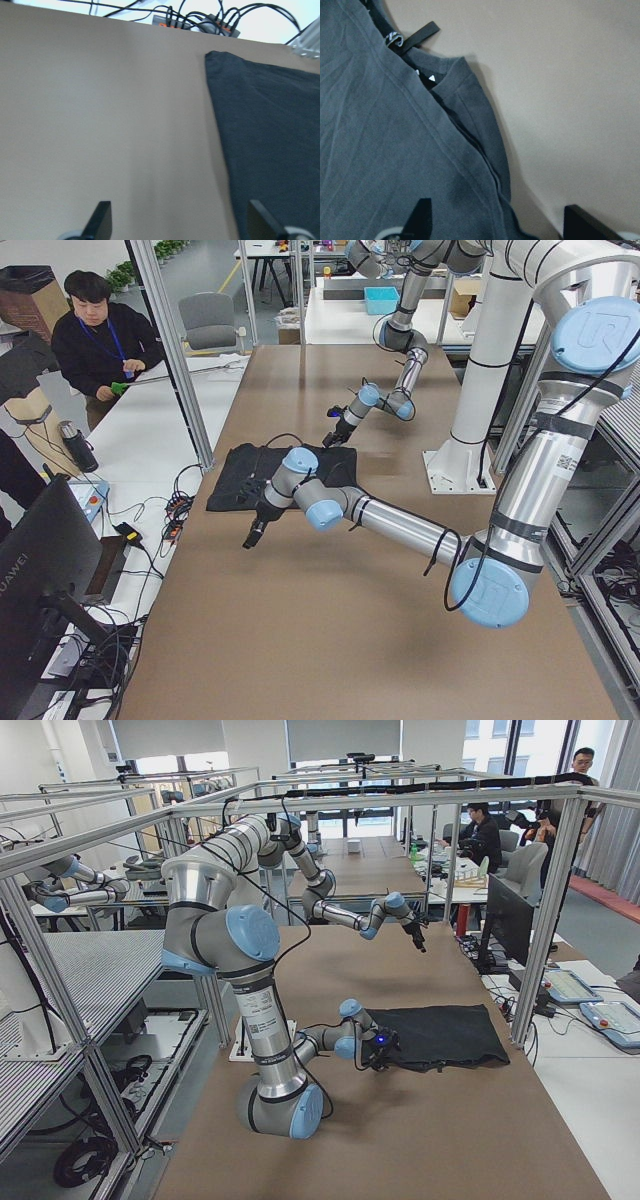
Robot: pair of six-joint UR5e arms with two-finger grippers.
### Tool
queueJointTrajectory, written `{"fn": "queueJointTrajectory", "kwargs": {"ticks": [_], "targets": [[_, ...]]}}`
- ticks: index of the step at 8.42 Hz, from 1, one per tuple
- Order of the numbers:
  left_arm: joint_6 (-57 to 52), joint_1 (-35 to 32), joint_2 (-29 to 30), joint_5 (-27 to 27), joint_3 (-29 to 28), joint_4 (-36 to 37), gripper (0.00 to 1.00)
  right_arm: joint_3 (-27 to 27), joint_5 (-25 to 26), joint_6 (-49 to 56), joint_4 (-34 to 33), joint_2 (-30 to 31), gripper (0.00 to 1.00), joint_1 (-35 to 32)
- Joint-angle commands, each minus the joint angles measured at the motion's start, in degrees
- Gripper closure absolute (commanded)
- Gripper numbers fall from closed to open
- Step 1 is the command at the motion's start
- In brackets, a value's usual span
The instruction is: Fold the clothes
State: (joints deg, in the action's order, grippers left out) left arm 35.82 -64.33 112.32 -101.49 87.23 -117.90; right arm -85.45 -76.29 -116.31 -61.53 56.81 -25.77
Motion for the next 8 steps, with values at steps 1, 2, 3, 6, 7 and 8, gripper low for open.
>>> {"fn": "queueJointTrajectory", "kwargs": {"ticks": [1, 2, 3, 6, 7, 8], "targets": [[-26.7, -14.8, -0.4, 3.7, -9.4, 1.4, 0.06, -19.1, -7.2, 101.5, -29.7, 19.6, 0.06, -39.0], [-36.1, -22.7, -1.9, 4.2, -13.1, 2.1, 0.05, -19.1, -7.1, 110.9, -29.7, 21.8, 0.06, -44.9], [-39.7, -30.3, -4.8, 4.3, -13.8, -0.6, 0.06, -19.3, -7.1, 116.2, -29.0, 24.6, 0.06, -49.3], [-36.5, -38.4, -14.3, -8.8, 3.2, 4.7, 0.05, -21.0, -6.7, 115.7, -18.0, 33.5, 0.06, -50.2], [-36.5, -38.1, -15.0, -8.7, 3.1, 4.6, 0.05, -20.7, -6.8, 115.5, -18.0, 33.5, 0.06, -50.2], [-36.4, -38.1, -15.5, -8.8, 3.2, 4.9, 0.05, -20.6, -6.9, 115.1, -18.1, 33.5, 0.06, -50.2]]}}
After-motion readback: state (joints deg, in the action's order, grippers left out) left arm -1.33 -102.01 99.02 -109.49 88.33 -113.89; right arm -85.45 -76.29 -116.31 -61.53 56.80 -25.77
